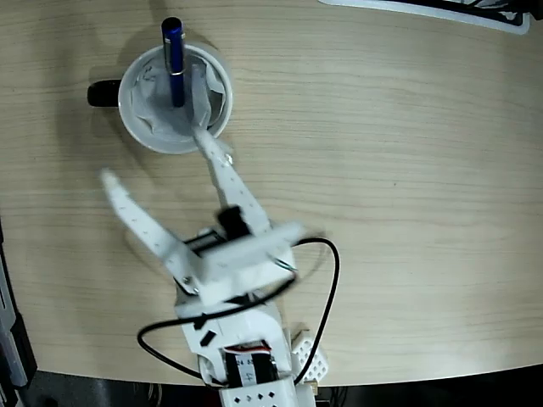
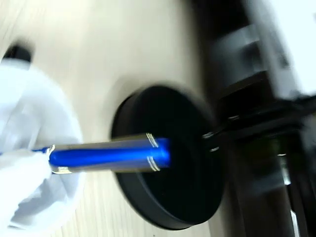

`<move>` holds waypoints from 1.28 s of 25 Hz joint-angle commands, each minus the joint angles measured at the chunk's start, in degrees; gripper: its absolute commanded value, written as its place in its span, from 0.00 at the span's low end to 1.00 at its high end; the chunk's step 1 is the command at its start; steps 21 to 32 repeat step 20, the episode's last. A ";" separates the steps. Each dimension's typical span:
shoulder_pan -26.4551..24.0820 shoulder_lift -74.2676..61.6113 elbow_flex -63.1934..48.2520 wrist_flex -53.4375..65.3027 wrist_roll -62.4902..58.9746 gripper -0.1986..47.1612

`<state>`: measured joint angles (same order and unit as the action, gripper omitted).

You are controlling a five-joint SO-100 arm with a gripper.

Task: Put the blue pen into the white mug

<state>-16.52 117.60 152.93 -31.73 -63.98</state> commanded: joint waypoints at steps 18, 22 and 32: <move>23.99 58.36 19.86 60.12 62.49 0.00; 23.73 59.94 20.04 67.68 63.90 0.00; 23.73 59.94 20.04 67.68 63.90 0.00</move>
